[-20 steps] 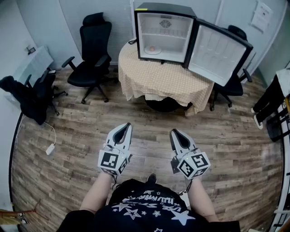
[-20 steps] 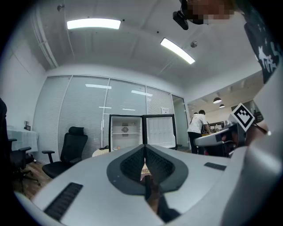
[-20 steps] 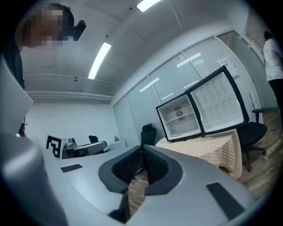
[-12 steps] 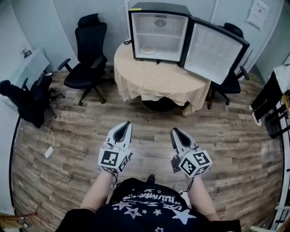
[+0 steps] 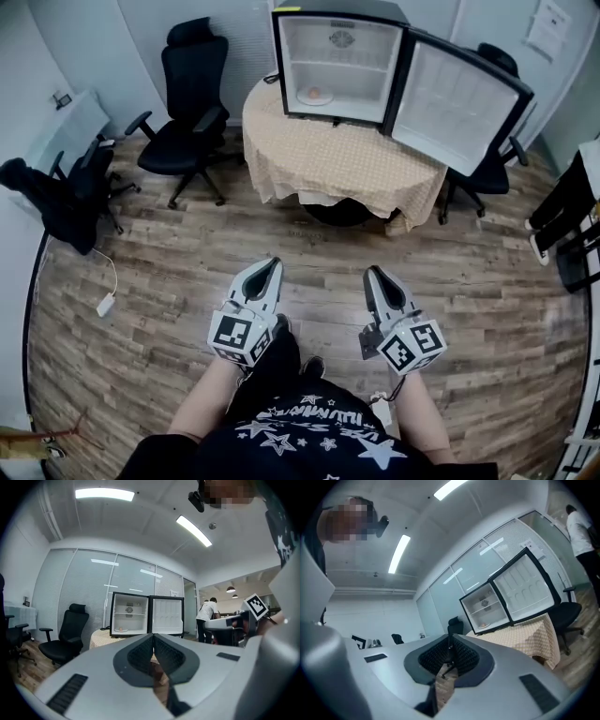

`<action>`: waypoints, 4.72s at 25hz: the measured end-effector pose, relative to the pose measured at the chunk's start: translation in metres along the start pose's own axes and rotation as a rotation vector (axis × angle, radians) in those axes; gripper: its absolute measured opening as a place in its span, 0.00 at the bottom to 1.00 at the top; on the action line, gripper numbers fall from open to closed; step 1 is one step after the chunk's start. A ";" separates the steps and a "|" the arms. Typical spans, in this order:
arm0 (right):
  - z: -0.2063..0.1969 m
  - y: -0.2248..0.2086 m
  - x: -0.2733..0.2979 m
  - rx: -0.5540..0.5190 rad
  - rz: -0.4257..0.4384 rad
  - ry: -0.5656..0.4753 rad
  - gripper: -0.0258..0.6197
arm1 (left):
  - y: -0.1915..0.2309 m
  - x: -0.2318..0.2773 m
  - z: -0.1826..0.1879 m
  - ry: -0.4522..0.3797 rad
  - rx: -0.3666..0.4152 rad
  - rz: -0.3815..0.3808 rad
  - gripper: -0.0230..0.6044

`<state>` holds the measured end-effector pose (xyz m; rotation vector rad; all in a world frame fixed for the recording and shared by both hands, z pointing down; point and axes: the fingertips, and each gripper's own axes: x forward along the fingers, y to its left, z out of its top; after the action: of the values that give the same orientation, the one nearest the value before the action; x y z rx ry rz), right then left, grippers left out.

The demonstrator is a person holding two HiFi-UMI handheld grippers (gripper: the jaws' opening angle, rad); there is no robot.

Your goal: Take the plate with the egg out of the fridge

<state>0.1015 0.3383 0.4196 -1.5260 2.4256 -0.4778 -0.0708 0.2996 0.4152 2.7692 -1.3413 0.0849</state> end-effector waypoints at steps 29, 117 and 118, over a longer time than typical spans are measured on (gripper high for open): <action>-0.007 -0.063 0.220 -0.067 -0.136 0.149 0.10 | 0.153 0.182 0.006 0.008 -0.011 -0.161 0.05; -0.034 -0.366 0.632 0.390 -0.334 0.407 0.27 | 0.405 0.532 -0.046 0.289 0.019 -0.011 0.05; -0.037 -0.368 0.634 0.415 -0.344 0.403 0.27 | 0.406 0.533 -0.044 0.284 0.034 -0.017 0.05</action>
<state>0.1201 -0.3769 0.5825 -1.7802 2.1159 -1.3789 -0.0602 -0.3644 0.5139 2.6661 -1.2532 0.4840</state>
